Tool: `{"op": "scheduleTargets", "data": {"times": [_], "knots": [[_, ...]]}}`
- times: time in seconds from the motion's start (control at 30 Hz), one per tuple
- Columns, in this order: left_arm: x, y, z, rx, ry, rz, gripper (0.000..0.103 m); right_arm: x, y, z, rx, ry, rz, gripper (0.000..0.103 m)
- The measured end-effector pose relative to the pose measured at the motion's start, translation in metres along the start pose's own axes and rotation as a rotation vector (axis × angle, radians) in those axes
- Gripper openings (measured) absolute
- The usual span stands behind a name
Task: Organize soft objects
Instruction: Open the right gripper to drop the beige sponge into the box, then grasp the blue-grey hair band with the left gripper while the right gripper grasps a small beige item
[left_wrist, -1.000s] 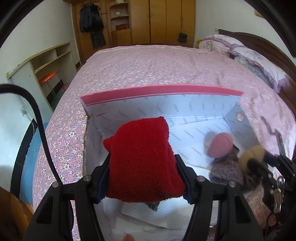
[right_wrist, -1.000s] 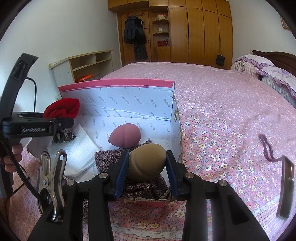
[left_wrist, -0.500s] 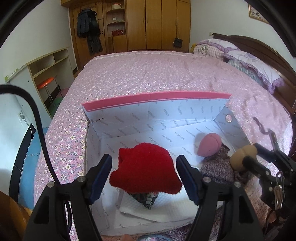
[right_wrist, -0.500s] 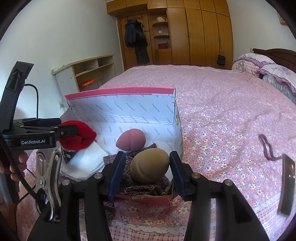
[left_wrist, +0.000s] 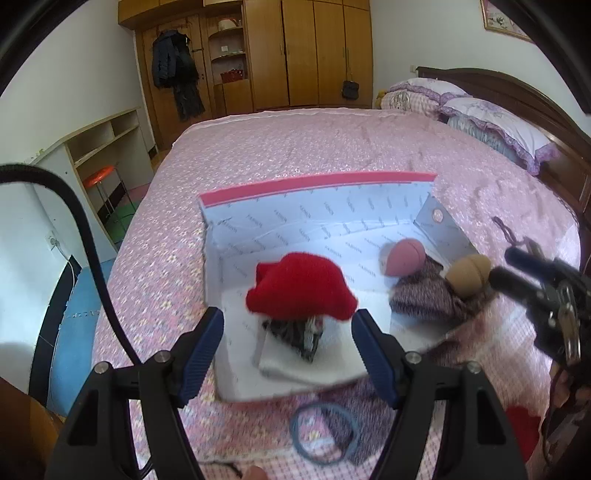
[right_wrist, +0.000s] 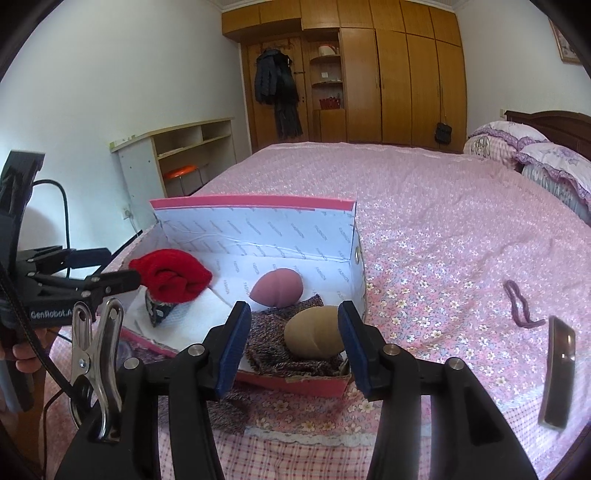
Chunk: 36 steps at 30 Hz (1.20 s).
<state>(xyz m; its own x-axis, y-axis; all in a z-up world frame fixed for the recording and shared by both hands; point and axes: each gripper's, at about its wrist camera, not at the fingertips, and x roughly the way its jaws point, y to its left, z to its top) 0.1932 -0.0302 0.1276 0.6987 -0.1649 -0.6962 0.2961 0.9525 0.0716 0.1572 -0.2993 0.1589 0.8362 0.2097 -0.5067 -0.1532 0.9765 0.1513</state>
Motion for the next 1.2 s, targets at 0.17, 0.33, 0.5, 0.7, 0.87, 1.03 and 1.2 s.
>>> {"op": "scheduleTargets", "data": {"times": [0.17, 0.33, 0.5, 0.7, 0.87, 1.03, 1.2], "knots": [[-0.016, 0.004, -0.018, 0.0, 0.0, 0.007, 0.075, -0.014, 0.005, -0.003, -0.005, -0.011, -0.012, 0.05], [-0.025, 0.009, -0.038, 0.013, 0.008, 0.055, 0.075, -0.027, 0.01, -0.01, -0.009, -0.014, -0.014, 0.05], [-0.033, 0.016, -0.054, -0.016, 0.02, 0.038, 0.075, -0.032, 0.018, -0.019, -0.001, 0.008, -0.001, 0.05], [-0.037, 0.01, -0.071, -0.014, 0.045, 0.036, 0.075, -0.033, 0.027, -0.039, 0.013, 0.052, 0.036, 0.05], [-0.04, 0.009, -0.084, -0.013, 0.057, 0.04, 0.075, -0.03, 0.039, -0.059, 0.001, 0.102, 0.063, 0.05], [-0.042, 0.01, -0.099, -0.02, 0.085, 0.046, 0.075, -0.025, 0.053, -0.074, -0.023, 0.144, 0.102, 0.05], [-0.035, 0.011, -0.113, -0.002, 0.117, 0.072, 0.075, -0.012, 0.065, -0.083, -0.035, 0.188, 0.109, 0.05]]}}
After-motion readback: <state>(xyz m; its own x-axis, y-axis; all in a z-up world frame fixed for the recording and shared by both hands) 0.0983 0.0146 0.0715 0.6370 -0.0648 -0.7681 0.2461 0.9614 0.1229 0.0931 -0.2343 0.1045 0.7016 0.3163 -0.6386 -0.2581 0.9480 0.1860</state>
